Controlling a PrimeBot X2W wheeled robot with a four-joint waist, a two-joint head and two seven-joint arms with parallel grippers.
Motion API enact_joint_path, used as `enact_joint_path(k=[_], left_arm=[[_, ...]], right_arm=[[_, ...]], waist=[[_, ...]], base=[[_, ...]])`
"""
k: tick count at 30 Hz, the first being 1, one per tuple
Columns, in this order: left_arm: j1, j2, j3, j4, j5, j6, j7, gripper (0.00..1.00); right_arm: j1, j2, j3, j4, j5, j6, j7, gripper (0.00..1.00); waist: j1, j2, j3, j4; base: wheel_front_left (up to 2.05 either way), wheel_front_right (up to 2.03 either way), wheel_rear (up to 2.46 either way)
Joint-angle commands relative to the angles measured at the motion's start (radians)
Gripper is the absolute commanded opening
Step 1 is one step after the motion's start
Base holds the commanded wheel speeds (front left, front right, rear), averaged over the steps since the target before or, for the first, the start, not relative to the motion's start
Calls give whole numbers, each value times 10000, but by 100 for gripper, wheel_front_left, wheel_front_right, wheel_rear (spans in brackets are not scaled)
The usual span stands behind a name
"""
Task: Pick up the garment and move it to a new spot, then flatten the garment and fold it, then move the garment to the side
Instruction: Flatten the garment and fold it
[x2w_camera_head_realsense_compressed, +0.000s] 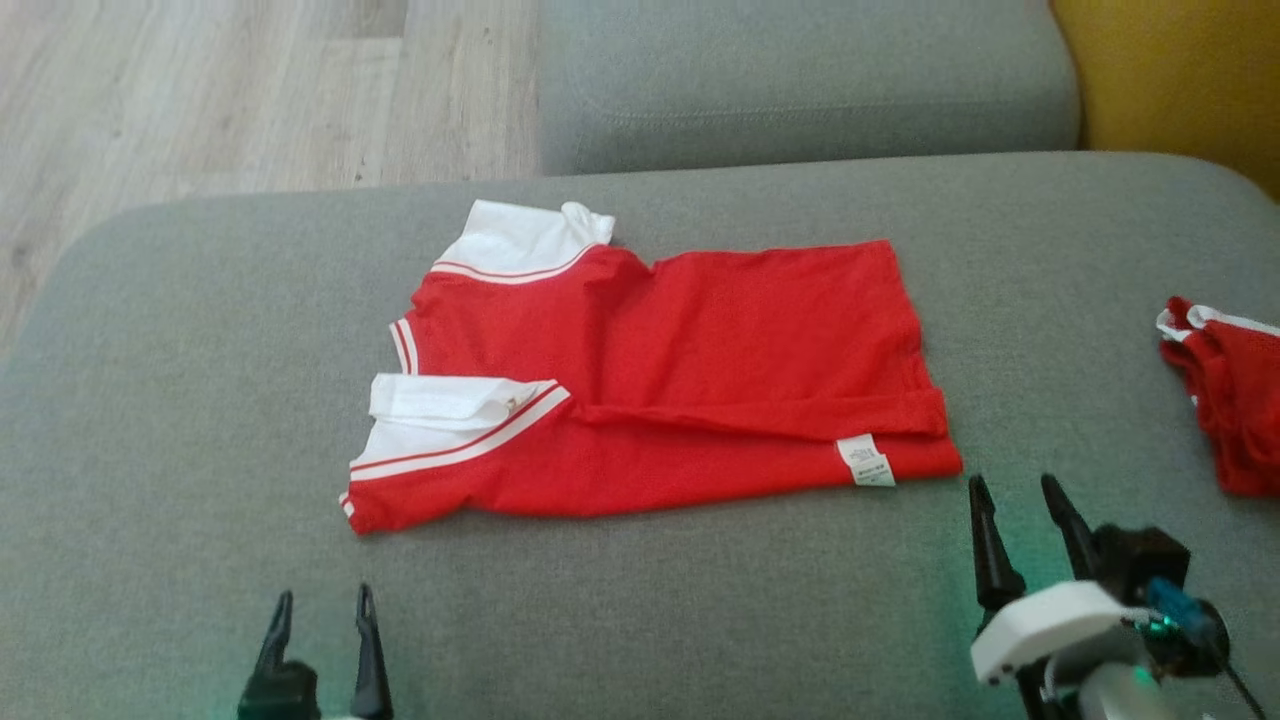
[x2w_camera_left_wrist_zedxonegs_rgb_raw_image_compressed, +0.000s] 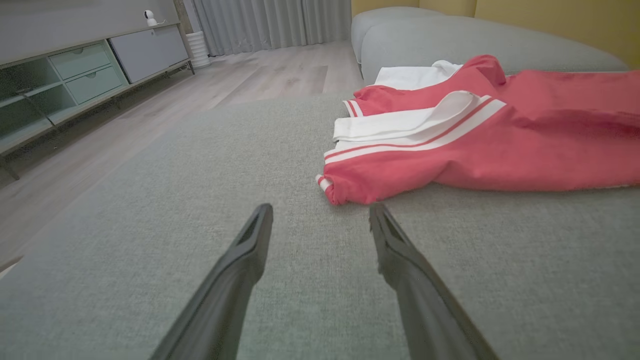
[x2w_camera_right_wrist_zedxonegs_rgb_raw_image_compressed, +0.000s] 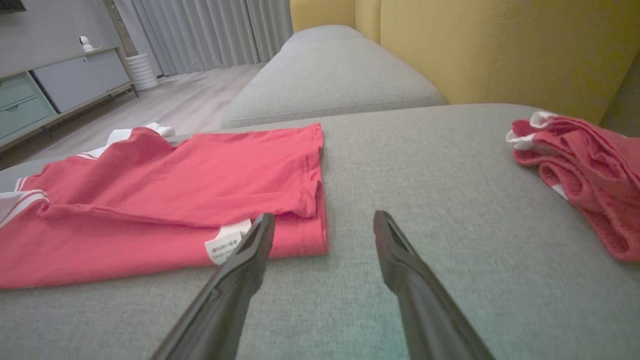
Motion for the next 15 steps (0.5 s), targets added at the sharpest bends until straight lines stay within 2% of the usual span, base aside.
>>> enact_joint_path(k=[1,8,15], left_arm=[[-147,102,318,-342,-88,86,-65,100],[73,47,296,-466,-347,25,-65,100],[-823,19,348,-227,-913,-705,-65,100]], right_arm=[[-70,-24,246,-314,0,-7,-136,100],[113,-23,225,-334,278,-7,-137,100],[-384,-23,482,-464,393,-7,-137,100]], waist=[[2,0,-121,-35],[2,0,-72,-116],[2,0,633,-178]], base=[[0,0,0],[0,0,0],[0,0,0]])
